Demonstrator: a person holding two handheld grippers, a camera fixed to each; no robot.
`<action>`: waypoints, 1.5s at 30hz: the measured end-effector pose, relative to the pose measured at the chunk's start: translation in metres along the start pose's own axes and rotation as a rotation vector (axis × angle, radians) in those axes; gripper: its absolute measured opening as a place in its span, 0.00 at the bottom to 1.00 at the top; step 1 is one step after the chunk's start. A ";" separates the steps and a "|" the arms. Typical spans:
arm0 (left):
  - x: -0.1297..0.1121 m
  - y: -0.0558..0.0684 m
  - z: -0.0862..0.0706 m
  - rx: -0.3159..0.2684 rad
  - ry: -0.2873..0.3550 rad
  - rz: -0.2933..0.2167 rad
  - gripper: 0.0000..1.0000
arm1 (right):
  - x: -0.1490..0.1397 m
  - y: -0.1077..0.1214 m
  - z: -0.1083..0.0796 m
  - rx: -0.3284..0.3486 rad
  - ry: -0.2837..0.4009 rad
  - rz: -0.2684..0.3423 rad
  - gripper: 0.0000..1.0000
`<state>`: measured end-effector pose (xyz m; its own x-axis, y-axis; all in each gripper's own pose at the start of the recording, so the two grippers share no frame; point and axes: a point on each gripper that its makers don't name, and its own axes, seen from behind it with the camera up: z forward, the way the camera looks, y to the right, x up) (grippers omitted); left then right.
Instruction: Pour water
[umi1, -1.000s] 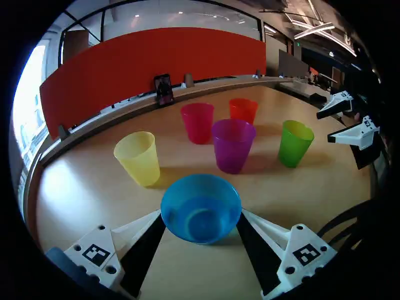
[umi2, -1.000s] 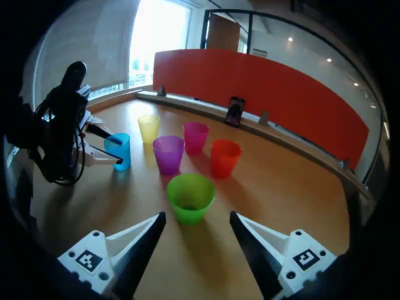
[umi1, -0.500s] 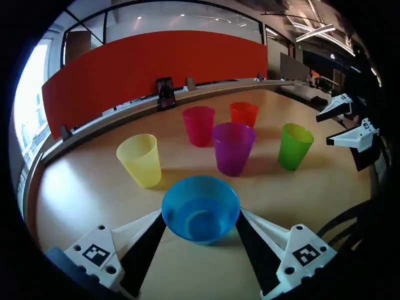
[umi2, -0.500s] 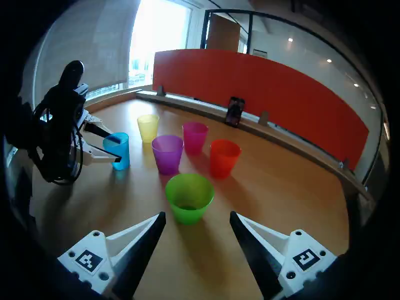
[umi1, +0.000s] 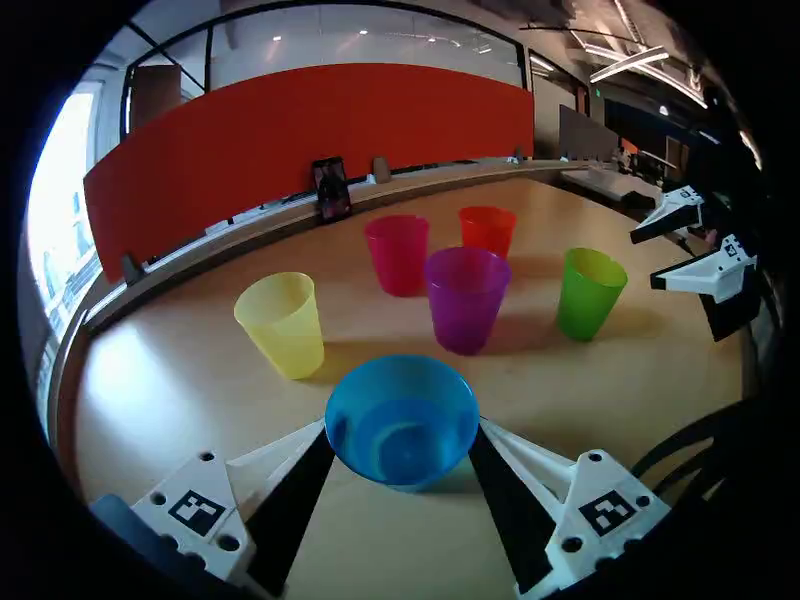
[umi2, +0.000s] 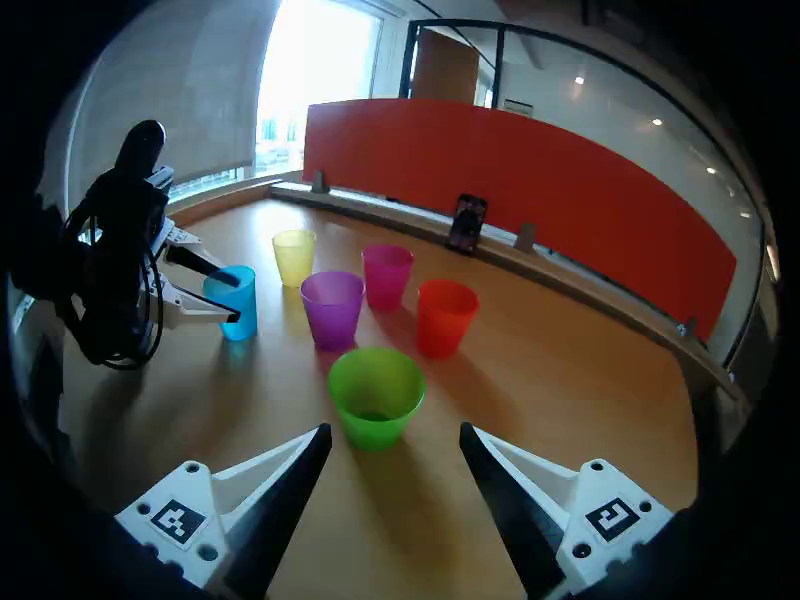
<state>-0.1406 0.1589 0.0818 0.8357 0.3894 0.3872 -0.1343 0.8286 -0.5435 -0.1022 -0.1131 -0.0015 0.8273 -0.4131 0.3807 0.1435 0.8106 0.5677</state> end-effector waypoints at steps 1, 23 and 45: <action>0.000 0.000 0.000 0.001 0.001 0.000 0.86 | 0.000 0.000 0.000 0.000 0.000 0.001 1.00; 0.014 -0.002 -0.014 0.000 0.023 -0.020 0.85 | -0.001 -0.008 0.012 -0.005 0.003 0.035 1.00; 0.029 -0.008 -0.038 0.018 0.040 -0.031 0.85 | -0.021 -0.016 0.049 -0.007 -0.046 0.056 0.99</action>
<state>-0.0952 0.1480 0.0691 0.8603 0.3470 0.3734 -0.1171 0.8475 -0.5177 -0.1482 -0.1379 0.0169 0.8085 -0.3853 0.4448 0.1013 0.8357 0.5398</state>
